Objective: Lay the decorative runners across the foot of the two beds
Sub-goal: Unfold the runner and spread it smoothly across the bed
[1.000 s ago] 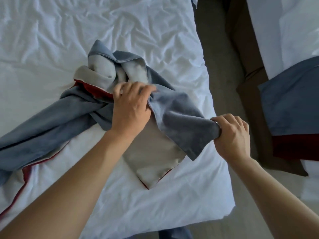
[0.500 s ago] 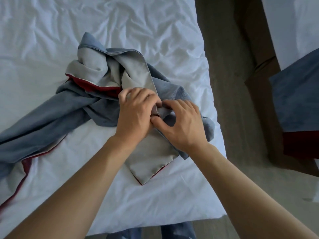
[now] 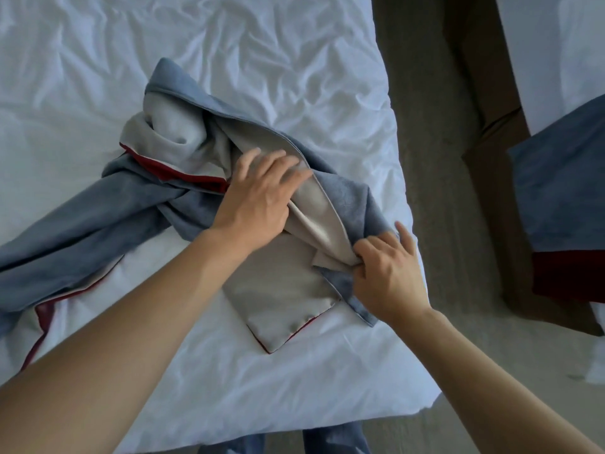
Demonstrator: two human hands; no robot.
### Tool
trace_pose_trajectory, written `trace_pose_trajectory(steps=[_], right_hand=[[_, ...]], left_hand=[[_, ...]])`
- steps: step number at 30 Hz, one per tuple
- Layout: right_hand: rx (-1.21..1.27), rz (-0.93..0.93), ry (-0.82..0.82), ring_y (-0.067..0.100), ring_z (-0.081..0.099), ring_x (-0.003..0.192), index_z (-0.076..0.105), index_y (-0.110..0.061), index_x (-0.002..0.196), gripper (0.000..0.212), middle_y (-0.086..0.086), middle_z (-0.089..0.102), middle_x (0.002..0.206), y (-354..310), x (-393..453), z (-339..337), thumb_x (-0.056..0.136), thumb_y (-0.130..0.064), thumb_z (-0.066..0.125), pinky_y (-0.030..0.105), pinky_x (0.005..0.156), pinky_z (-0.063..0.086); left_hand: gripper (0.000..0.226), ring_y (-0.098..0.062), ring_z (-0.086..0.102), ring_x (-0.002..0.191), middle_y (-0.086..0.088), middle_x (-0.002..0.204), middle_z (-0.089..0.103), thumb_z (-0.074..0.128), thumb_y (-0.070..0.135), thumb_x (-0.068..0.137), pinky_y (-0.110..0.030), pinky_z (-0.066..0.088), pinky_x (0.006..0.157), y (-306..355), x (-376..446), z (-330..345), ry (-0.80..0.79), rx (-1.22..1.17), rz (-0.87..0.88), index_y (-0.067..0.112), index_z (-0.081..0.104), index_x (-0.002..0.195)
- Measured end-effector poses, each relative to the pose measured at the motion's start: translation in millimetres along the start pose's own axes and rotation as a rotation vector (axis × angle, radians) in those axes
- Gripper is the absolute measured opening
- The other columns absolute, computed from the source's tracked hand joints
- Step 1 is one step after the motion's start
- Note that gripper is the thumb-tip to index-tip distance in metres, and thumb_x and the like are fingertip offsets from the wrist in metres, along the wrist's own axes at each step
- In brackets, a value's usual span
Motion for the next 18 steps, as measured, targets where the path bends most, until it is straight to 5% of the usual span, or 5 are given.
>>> trace_pose_trajectory(steps=[3,6,8,14,18], right_hand=[[0.033,0.123,0.032,0.020,0.057,0.086,0.060,-0.020,0.087,0.015,-0.008,0.060,0.074,-2.5,19.1,-5.5,0.079,-0.030,0.052,0.043,0.120,0.019],[0.067,0.251,0.044,0.017,0.058,0.092,0.063,-0.024,0.098,0.032,-0.009,0.067,0.083,-15.9,55.3,-0.8,0.084,-0.051,0.056,0.035,0.112,0.023],[0.038,0.268,-0.007,0.023,0.059,0.088,0.065,-0.020,0.102,0.026,-0.003,0.069,0.081,-21.4,70.3,9.2,0.084,-0.035,0.055,0.034,0.100,0.029],[-0.126,0.252,-0.131,0.026,0.054,0.075,0.062,-0.018,0.072,0.013,-0.001,0.061,0.068,-10.3,33.8,25.9,0.081,-0.017,0.053,0.037,0.088,0.033],[-0.235,0.157,-0.032,0.031,0.055,0.065,0.060,-0.015,0.062,0.016,0.004,0.055,0.058,2.9,-5.8,13.2,0.072,-0.003,0.066,0.044,0.090,0.040]], left_hand=[[0.008,-0.025,0.059,0.090,0.003,0.082,0.063,0.065,0.015,0.080,-0.041,0.031,0.102,13.2,0.9,-9.0,0.146,-0.002,0.023,0.022,0.065,0.084],[0.011,-0.028,0.058,0.084,0.001,0.073,0.060,0.069,0.019,0.081,-0.040,0.032,0.092,19.3,-7.0,-6.1,0.155,-0.009,0.021,0.018,0.060,0.075],[0.013,-0.027,0.058,0.084,0.002,0.073,0.060,0.070,0.020,0.082,-0.040,0.032,0.088,13.9,-13.8,-8.7,0.174,-0.038,0.011,0.019,0.060,0.075],[0.006,-0.023,0.058,0.098,0.005,0.093,0.065,0.063,0.020,0.085,-0.040,0.032,0.097,0.7,-26.6,-18.6,0.233,-0.089,0.045,0.022,0.066,0.090],[0.050,-0.026,0.044,0.133,-0.004,0.140,0.052,0.062,0.016,0.081,-0.045,0.028,0.106,-13.0,-23.6,-24.5,0.247,-0.022,-0.038,0.023,0.057,0.130]])
Point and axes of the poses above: each hand's wrist, its own x-axis towards the middle knuckle, its own z-axis out of the palm, y = z × x, the point moved 10 cm from there along x, towards the middle knuckle
